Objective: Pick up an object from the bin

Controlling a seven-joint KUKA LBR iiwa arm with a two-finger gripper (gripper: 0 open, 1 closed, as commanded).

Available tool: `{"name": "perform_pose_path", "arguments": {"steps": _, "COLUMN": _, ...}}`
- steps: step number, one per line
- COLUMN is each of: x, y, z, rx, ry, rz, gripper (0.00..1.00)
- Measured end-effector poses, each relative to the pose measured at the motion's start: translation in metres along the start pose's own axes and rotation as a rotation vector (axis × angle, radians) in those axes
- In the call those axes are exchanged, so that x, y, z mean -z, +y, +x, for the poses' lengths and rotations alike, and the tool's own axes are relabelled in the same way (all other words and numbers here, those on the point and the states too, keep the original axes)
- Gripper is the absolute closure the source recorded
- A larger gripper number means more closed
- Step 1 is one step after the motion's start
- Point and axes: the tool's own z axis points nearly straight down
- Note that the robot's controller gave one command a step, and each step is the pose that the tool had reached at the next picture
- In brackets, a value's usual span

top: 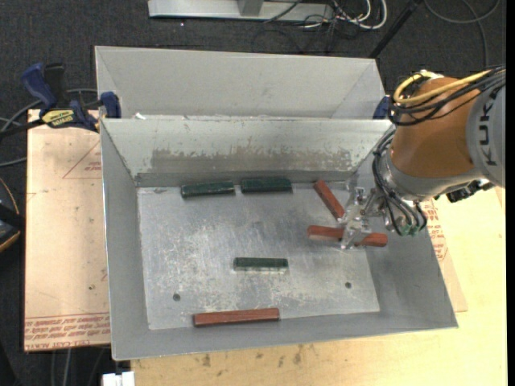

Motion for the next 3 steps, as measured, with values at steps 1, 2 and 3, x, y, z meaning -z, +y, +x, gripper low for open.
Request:
{"name": "perform_pose_path", "arguments": {"steps": 1, "x": 0.016, "y": 0.0, "z": 0.0, "rx": 0.0, "ry": -0.002, "rz": 0.0, "gripper": 1.0}}
{"name": "perform_pose_path", "arguments": {"steps": 2, "x": 0.027, "y": 0.0, "z": -0.001, "rx": 0.0, "ry": -0.007, "rz": 0.001, "gripper": 1.0}}
{"name": "perform_pose_path", "arguments": {"steps": 3, "x": 0.034, "y": 0.0, "z": -0.002, "rx": 0.0, "ry": -0.008, "rz": 0.001, "gripper": 1.0}}
